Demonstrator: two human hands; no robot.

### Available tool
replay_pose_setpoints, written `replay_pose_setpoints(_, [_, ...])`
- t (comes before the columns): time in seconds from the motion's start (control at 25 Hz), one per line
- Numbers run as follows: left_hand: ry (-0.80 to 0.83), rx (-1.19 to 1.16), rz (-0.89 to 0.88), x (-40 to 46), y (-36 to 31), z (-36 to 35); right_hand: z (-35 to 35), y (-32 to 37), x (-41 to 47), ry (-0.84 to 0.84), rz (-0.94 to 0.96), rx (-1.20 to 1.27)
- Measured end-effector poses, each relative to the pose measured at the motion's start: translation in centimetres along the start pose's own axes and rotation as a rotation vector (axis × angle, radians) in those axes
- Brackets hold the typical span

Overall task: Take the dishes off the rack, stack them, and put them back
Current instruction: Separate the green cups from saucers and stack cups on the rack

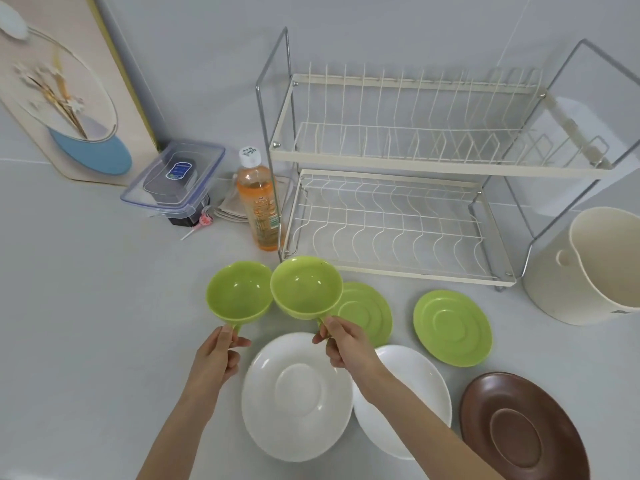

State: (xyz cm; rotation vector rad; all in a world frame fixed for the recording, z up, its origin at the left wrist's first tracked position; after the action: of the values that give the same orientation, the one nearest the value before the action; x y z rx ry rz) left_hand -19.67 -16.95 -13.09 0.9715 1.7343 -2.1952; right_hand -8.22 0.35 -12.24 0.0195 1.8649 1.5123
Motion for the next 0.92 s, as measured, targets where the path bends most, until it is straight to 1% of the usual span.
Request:
replay_pose_setpoints(0.4, [0.018, 0.006, 0.093, 1.8, 1.7, 1.6, -1.7, -1.3, 1.7, 0.039, -0.096, -0.132])
replay_pose_setpoints(0.48, [0.036, 0.04, 0.11, 1.9, 1.7, 1.4, -1.5, -1.2, 1.7, 0.038, -0.116, -0.172])
replay_pose_setpoints(0.6, [0.041, 0.124, 0.119, 1.8, 1.5, 1.4, -1.4, -1.0, 1.5, 0.076, -0.129, -0.297])
replay_pose_setpoints(0.8, [0.017, 0.148, 0.111, 1.4, 0.9, 1.2, 0.1, -0.5, 1.8, -0.021, -0.079, -0.39])
replay_pose_setpoints(0.92, [-0.013, 0.148, 0.088, 1.2, 1.0, 1.2, 0.2, -1.0, 1.8, -0.026, -0.084, -0.421])
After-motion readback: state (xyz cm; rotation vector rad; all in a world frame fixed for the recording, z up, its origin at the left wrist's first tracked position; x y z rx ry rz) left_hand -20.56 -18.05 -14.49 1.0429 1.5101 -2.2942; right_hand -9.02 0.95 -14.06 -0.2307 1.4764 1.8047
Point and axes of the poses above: each hand's wrist, its own x-axis towards the middle knuckle, its own z-axis out of the back of the hand, y = z × x, the point moved 9 cm from there along x, towards the middle knuckle, and after that the axes turned 3 degrees about z, right-handed, at the moved point
